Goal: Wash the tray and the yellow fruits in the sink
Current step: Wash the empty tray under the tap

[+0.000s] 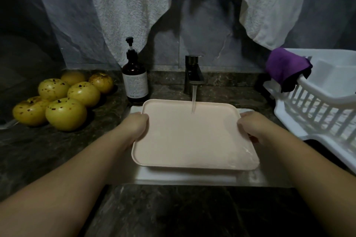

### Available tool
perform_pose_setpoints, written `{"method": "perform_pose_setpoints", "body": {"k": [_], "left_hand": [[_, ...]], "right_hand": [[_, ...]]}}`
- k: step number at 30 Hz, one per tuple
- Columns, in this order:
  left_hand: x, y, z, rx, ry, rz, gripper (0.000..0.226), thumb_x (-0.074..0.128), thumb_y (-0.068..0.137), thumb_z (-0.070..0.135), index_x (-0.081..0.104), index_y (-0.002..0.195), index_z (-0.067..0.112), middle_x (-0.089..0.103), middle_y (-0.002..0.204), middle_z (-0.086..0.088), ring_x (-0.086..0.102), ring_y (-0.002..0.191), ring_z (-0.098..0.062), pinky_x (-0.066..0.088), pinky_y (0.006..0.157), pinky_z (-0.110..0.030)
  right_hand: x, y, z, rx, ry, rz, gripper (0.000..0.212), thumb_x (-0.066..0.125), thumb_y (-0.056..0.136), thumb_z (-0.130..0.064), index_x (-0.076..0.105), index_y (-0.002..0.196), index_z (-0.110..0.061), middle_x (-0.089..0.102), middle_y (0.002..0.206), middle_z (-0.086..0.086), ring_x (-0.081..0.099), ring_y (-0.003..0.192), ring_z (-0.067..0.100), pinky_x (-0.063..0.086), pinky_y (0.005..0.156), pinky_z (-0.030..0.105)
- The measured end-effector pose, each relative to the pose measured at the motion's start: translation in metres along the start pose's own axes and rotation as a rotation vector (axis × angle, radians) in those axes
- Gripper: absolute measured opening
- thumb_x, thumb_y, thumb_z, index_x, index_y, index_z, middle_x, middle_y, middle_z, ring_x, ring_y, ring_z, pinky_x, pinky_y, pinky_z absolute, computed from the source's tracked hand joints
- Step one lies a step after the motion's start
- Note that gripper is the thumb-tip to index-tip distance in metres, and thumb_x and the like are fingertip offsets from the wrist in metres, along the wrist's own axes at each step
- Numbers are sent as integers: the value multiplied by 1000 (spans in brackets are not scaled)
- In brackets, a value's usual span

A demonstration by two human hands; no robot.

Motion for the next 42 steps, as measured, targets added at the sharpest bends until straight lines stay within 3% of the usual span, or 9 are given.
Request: {"method": "perform_pose_setpoints", "body": {"k": [3,8,12,15,18,22,27,37,42], "left_hand": [[5,-1,-4,-109,-64,-44,23,47,98,13,63,109,0,67,99,-21,68,90,-35,54,72,-36],[9,-1,-7,-146,-49,-130,18,51,92,6,63,104,-1,67,98,-23,67,86,-38,56,70,-40],[13,-2,-11,-158,-22,-222,13,51,94,2,63,101,1,70,104,-23,70,98,-42,58,89,-49],[15,-5,-12,-139,42,-279,16,53,91,-2,66,99,-6,66,85,-20,64,73,-29,47,64,-26],[11,-13,-8,-120,133,-284,20,54,76,-8,57,59,0,48,52,-13,45,37,-22,31,45,-17],[7,-13,-6,-74,182,-266,16,60,86,8,70,87,-5,61,72,-20,59,59,-31,46,51,-27],[13,-8,-9,-20,109,-259,20,56,99,15,67,106,-1,70,89,-18,66,70,-28,51,59,-28],[10,-4,-6,58,324,-209,32,48,108,29,68,119,6,66,122,-17,58,88,-20,42,74,-27],[6,0,-6,8,191,-119,31,51,106,42,62,96,14,63,92,-3,58,75,-13,38,58,-27]], "right_hand": [[-12,-3,1,-82,98,28,33,50,94,-4,71,84,-27,72,82,8,70,78,30,57,62,34],[-20,1,2,-120,189,39,17,60,94,-8,72,103,-18,74,91,11,71,85,31,60,84,44],[-28,-1,-2,-170,247,104,13,67,93,-14,72,105,-16,69,85,1,65,75,16,47,57,27],[-35,-1,-3,-175,276,140,14,69,93,-19,70,107,-18,65,85,-4,60,71,10,39,51,23],[-38,-3,-5,-175,327,140,13,69,93,-17,71,105,-14,67,83,-1,59,66,13,43,46,20],[-42,-7,-9,-184,356,98,6,67,95,-14,72,98,-13,68,83,2,61,60,11,43,40,14],[-43,-15,-8,-104,604,-52,23,61,93,-13,69,112,-2,71,103,24,69,85,35,56,85,49],[-45,-13,-5,-51,757,-92,23,59,92,-10,64,114,-3,68,101,20,67,78,30,54,72,39],[-40,-6,4,-85,526,-106,26,56,89,-7,69,112,-6,72,105,23,70,91,39,54,89,54]]}}
Point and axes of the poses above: each hand's wrist, its own y-axis towards the middle knuckle, its own x-axis out of the palm, z = x × y, the point moved 1 cm from there along y, towards the middle knuckle
